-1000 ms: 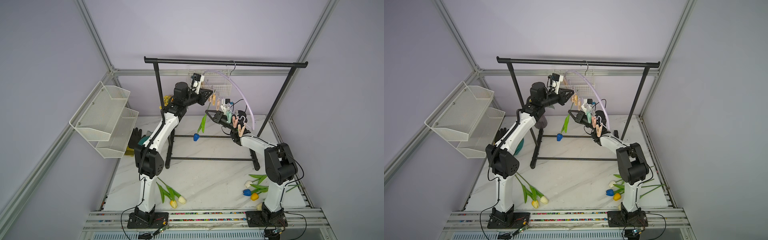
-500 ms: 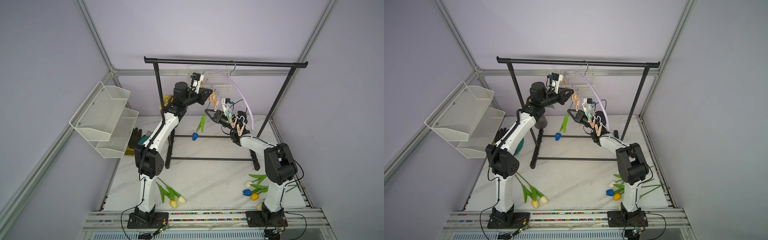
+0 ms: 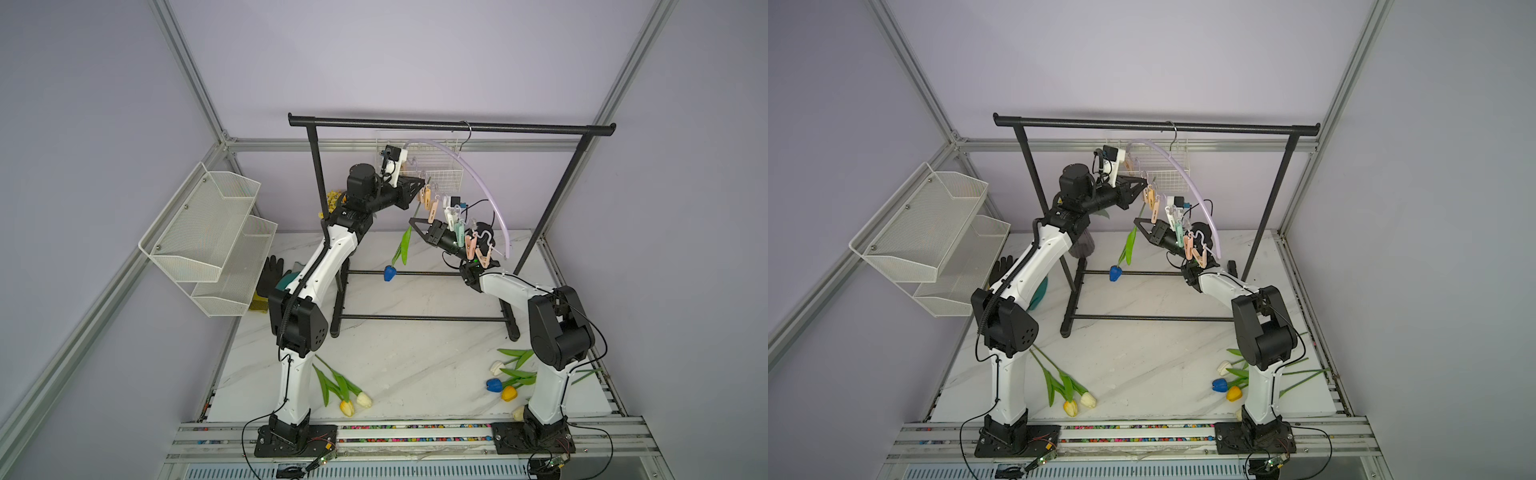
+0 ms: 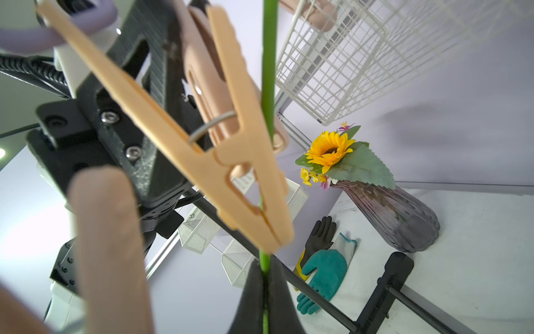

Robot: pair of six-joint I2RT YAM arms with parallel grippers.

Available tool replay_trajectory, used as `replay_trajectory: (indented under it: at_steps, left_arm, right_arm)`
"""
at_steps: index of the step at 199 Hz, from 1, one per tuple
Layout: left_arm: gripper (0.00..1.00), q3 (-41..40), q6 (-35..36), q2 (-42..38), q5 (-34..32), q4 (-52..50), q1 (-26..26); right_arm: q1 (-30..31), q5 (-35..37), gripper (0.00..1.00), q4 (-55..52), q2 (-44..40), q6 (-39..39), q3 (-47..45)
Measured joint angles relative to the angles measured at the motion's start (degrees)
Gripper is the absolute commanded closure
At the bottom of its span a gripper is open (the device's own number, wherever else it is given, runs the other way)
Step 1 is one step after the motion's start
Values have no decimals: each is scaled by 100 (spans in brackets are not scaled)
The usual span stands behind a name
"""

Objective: Dry the flowers on a clothes hanger
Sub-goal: Clamp the flower onto the hanger.

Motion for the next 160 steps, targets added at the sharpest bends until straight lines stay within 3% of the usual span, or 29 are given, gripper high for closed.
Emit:
replay_trajectory:
  at_steps: [76, 86, 109, 160]
  left_arm:
    - [86, -186, 0, 0, 4, 190, -4]
    - [82, -186, 2, 0, 4, 203, -4]
    - [63, -186, -11, 0, -9, 221, -4]
    - [49, -186, -55, 0, 4, 216, 2]
  right_arm:
    - [4, -13, 100, 81, 0, 136, 0]
    - [4, -13, 100, 85, 0, 142, 2]
    - [4, -15, 100, 87, 0, 142, 0]
    - [7, -22, 100, 66, 0, 61, 0]
